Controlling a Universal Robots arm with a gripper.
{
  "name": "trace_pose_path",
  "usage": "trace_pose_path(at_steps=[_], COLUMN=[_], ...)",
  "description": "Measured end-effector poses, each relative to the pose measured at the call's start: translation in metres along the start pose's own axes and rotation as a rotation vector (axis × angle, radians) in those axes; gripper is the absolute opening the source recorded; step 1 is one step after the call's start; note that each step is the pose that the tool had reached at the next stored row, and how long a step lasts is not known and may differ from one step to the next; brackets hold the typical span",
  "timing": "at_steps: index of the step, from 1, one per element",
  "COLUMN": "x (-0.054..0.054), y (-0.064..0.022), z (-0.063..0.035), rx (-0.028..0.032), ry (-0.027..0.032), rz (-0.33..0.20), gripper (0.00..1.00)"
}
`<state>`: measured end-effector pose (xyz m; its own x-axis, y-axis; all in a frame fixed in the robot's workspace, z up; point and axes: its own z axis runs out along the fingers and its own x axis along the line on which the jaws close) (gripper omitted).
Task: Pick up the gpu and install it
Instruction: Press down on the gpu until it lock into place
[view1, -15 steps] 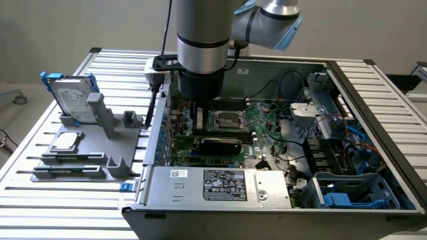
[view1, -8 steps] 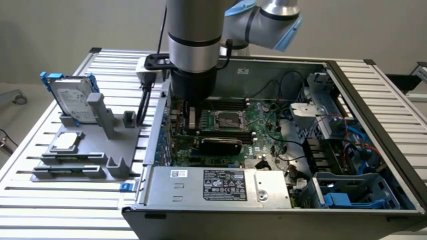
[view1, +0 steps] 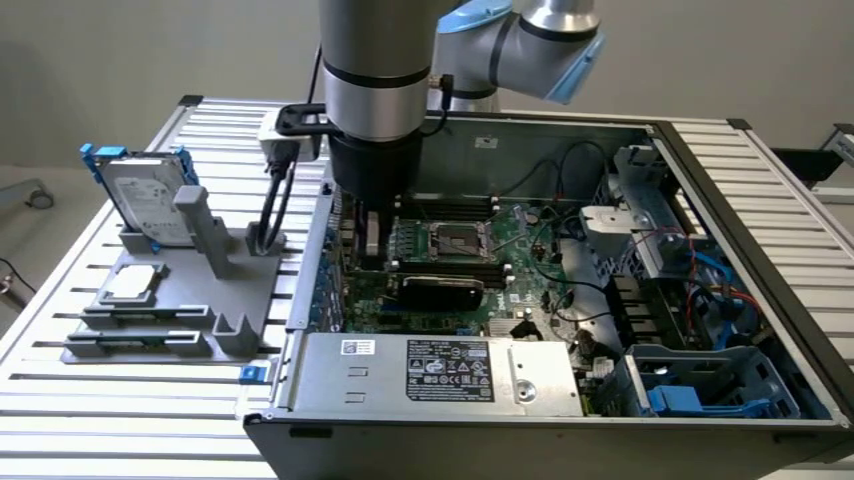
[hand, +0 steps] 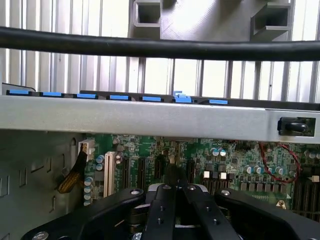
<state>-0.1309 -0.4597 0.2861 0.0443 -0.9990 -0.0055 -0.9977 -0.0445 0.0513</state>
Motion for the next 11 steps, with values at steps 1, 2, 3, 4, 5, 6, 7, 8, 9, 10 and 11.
trace_pose_path(at_steps=[1,2,3,4,5,6,7,8,9,10,11], x=[0.0,0.0,0.0,-0.0001,-0.0001,-0.0001,-0.0001,-0.0001,-0.0001,-0.0001,-0.0001], y=[0.0002,0.0005,0.0007,0.0009,0.0011,0.0011,0.0012,0.0012,0.0012,0.0012,0.0012], z=[-0.0007,-0.0013,-0.0021,-0.0028,-0.0035,-0.0041,-0.0045,-0.0048,-0.0049,-0.005,-0.005], rx=[-0.002,-0.0041,-0.0064,-0.009,-0.0122,-0.0162,-0.0212,-0.0267,-0.0332,-0.0401,-0.0462], ry=[0.0005,0.0008,0.001,0.0011,0.0009,0.0007,0.0005,0.0002,0.0,-0.0001,-0.0003], rz=[0.0,0.0,0.0,0.0,0.0,0.0,0.0,0.0,0.0,0.0,0.0], gripper=[0.11,0.11,0.11,0.11,0.11,0.11,0.11,0.11,0.11,0.11,0.11])
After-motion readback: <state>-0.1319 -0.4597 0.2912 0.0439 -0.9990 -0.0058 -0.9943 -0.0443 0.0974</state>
